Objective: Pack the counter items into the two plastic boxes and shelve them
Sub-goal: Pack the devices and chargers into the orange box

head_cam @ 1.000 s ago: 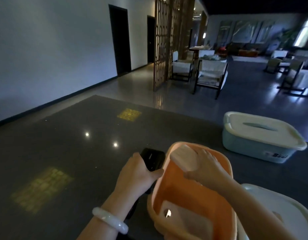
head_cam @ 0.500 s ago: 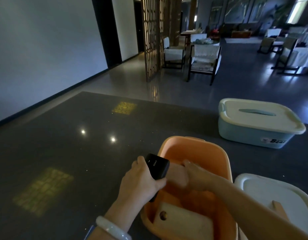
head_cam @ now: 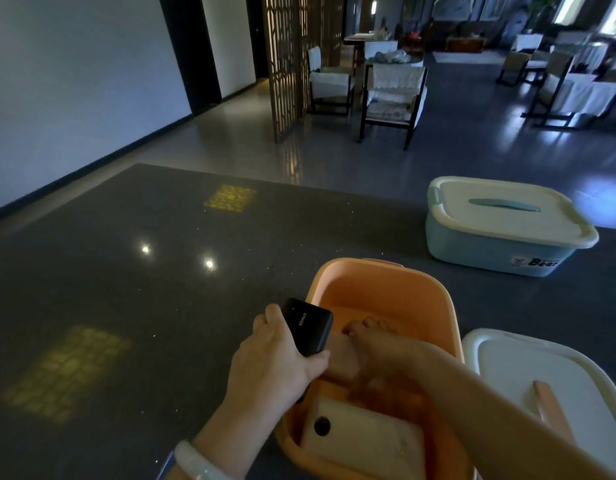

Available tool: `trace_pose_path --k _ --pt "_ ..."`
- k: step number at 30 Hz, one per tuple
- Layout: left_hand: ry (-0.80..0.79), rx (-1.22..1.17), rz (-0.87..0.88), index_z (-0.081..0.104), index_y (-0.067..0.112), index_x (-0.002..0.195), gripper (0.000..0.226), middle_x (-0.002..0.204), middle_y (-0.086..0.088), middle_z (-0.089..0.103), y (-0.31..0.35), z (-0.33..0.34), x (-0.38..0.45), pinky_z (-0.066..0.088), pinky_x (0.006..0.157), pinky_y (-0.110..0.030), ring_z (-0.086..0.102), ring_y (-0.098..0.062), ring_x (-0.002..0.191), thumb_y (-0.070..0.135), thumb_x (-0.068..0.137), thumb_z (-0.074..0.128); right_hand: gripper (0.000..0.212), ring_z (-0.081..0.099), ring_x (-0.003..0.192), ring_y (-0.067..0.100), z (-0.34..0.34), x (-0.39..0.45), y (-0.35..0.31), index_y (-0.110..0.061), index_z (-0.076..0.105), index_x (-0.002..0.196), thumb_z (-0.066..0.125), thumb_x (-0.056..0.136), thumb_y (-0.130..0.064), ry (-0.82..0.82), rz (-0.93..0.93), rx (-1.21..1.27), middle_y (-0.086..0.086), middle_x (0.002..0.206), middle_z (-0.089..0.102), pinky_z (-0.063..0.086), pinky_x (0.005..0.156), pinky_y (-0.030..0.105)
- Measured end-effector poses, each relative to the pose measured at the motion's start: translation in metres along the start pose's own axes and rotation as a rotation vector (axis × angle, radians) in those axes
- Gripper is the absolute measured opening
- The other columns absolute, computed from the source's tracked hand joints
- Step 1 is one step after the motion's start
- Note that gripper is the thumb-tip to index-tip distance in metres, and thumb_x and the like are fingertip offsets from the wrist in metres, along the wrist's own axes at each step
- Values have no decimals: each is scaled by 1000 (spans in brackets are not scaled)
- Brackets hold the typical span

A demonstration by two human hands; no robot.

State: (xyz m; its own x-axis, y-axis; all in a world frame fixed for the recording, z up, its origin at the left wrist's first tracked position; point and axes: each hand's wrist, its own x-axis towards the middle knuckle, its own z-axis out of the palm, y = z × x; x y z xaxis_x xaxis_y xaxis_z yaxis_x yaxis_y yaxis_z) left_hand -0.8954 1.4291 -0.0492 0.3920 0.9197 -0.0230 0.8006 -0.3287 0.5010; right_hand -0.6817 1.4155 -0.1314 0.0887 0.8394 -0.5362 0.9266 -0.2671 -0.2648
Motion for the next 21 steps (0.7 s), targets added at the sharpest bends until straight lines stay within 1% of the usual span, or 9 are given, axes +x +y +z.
trace_pose_path --k 2,5,9,12,15,18,21 --pt "1 6 -3 30 23 116 72 106 5 43 1 0 0 40 60 -22 50 -12 85 65 71 67 103 35 124 24 1 0 0 -39 25 140 83 56 -52 -13 -7 4 -2 138 32 35 98 45" --pt "-3 6 -8 30 24 114 71 105 5 43 1 0 0 39 60 -22 50 -12 85 65 71 67 102 35 125 26 0 -2 -2 -39 24 140 84 59 -48 -31 -11 -9 -2 138 32 35 99 47" --pt "2 8 -4 30 24 113 70 105 6 42 1 0 0 36 56 -20 47 -11 83 65 71 68 98 36 126 27 -2 -7 -7 -40 22 143 83 66 -39 -114 -35 -40 0 139 34 37 98 45" --pt "12 4 2 31 23 115 70 106 4 43 1 1 0 42 61 -22 50 -12 86 64 71 68 91 42 123 24 -2 -10 -9 -40 24 142 81 71 -36 -179 -62 -21 -1 139 38 39 97 42" --pt "22 4 6 32 22 116 72 107 4 44 0 1 0 49 65 -25 55 -15 91 64 71 69 89 45 121 24 -3 -12 -10 -40 24 142 80 73 -36 -207 -68 3 -2 139 40 43 97 42" --pt "28 7 6 32 22 116 71 107 4 44 1 2 -1 49 65 -25 55 -15 91 64 71 69 89 45 121 23 -4 -13 -10 -41 25 141 81 72 -37 -204 -70 1 -3 139 40 43 98 43" --pt "28 6 6 31 23 114 71 106 4 44 0 2 -1 49 64 -24 54 -14 88 64 71 68 89 46 120 23 -3 -13 -9 -43 25 140 81 71 -37 -220 -70 3 -3 137 40 43 95 42"
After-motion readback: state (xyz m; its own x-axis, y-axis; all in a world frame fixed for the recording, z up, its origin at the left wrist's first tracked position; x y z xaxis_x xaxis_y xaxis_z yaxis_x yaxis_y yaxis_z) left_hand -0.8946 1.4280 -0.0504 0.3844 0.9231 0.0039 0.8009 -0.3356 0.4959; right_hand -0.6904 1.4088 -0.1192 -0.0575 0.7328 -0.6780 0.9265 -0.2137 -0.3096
